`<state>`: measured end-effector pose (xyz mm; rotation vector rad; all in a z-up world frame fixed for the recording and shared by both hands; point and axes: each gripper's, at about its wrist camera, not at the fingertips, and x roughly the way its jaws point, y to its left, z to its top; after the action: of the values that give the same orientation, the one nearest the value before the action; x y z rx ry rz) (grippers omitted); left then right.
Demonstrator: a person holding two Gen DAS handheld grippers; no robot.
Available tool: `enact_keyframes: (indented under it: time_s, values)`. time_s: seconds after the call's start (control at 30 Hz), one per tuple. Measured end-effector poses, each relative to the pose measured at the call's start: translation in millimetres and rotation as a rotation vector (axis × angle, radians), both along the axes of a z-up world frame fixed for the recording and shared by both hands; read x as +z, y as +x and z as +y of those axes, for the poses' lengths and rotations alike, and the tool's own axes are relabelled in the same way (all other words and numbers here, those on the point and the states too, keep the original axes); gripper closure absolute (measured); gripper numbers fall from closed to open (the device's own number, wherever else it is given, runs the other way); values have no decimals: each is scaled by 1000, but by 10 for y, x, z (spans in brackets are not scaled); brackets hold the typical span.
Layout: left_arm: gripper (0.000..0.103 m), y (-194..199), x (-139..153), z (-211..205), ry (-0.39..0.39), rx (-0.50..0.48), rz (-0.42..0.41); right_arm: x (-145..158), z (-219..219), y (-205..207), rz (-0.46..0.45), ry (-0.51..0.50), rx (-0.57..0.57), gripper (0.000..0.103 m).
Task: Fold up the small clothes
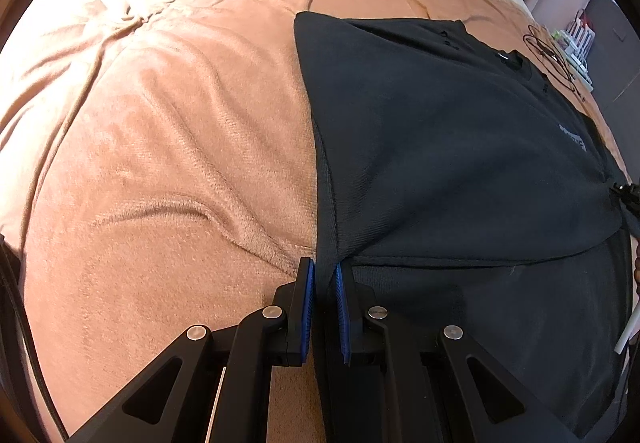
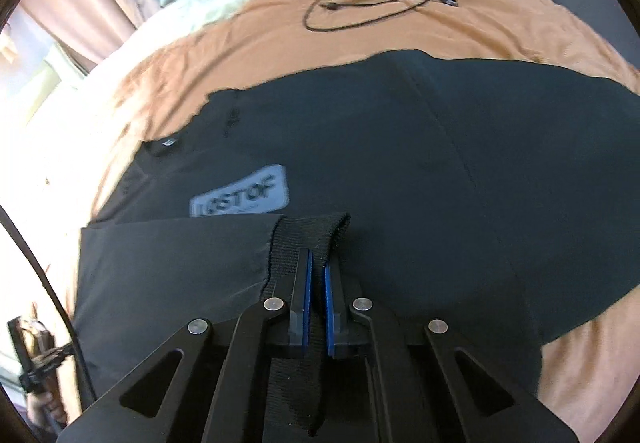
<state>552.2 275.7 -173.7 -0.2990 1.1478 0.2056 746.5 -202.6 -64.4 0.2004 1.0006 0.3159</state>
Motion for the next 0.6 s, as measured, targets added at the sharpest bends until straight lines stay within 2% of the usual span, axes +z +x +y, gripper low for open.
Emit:
enact_keyframes:
  time_s: [0.1,0.17,0.2,0.23,0.27,0.37,0.47,0.53,0.6]
  values:
    - [91,-18,46,-51,13,-14,5,-12,101,59,24,-38,25,97]
    - [91,-56,99,-83,14,-21,-5,96,102,-12,-9,-60,26,88]
    - [91,-82,127,-102,11,-24,-16,129,109,-71,-17,-53,34,68]
    - [91,-112,156,-119,8,-25,-24,158,72,-117,-20,-36,36,41]
    - [91,-135,176,-130,7,-23,-24,179,29,-159,-24,-24,28,34]
    - [91,-225,254,-154,-5,-10,-38,136,-78,-268,10,48,34,33]
    - [91,-315,354,-182,-5,-6,-52,28,-33,-421,37,31,72,35]
    - [91,-359,416,-206,-9,-6,-55,-62,-12,-486,68,2,98,62]
    - [91,-390,489,-243,0,-6,-59,-105,60,-507,53,-75,108,68]
